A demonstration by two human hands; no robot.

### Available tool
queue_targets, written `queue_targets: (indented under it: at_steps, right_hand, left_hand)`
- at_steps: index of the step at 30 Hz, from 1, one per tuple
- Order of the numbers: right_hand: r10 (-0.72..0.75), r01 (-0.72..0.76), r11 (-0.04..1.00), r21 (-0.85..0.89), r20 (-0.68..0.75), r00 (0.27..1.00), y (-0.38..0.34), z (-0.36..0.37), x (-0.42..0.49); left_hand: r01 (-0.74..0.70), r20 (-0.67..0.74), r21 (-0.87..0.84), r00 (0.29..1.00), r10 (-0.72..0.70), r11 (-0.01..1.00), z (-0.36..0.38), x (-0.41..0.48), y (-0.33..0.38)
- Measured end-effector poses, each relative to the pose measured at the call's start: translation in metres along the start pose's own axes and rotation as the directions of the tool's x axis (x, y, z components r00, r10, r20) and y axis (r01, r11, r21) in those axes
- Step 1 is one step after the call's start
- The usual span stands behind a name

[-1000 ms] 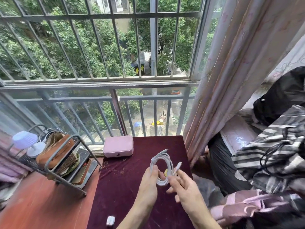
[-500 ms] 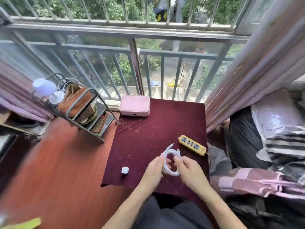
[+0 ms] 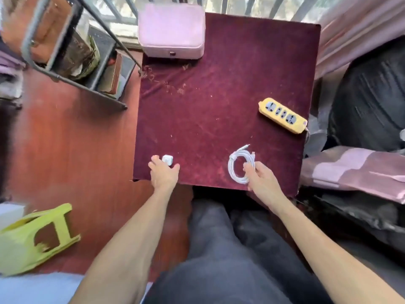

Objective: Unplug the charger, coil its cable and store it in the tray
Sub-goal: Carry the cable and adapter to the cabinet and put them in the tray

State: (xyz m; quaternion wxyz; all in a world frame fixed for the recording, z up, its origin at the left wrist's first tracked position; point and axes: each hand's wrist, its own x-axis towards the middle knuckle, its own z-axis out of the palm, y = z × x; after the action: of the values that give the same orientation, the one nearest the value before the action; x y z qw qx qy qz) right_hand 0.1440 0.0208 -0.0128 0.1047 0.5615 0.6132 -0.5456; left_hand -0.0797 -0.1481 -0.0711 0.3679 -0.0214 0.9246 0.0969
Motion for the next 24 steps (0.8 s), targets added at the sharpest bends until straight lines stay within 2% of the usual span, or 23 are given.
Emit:
queue_targets:
  at_steps: [4,8,11,14,20,24]
  right_hand:
    - [0.056,-0.058,0.996,-0.061,-0.040,0.998,0.027,0.000,0.006]
    - [0.084,-0.088,0.993,-0.079,-0.049,0.995,0.043,-0.012,0.001]
    - [0.085,-0.091,0.993,-0.079,-0.066,0.994,0.046,-0.029,-0.010]
    - [0.064,-0.071,0.995,-0.068,-0.097,0.993,0.039,-0.048,-0.028]
    - [-0.021,0.019,1.000,-0.013,-0.160,0.987,0.026,-0.097,-0.068]
    - [-0.131,0.126,0.991,-0.036,-0.154,0.979,0.031,-0.121,-0.085]
  left_hand:
    - [-0.052,-0.024,0.082,0.998,0.055,0.995,0.019,0.025,-0.004]
    - [-0.046,-0.037,0.086,0.998,0.049,0.995,0.020,0.031,-0.003]
    - [-0.030,0.063,-0.024,0.998,0.032,0.999,0.008,0.021,0.003]
    - [-0.096,0.140,-0.139,0.983,0.116,0.986,-0.009,-0.011,0.013]
    - [-0.240,0.104,-0.339,0.951,0.290,0.910,-0.040,-0.108,0.037]
    - [-0.227,0.078,-0.508,0.948,0.307,0.831,-0.045,-0.160,0.034]
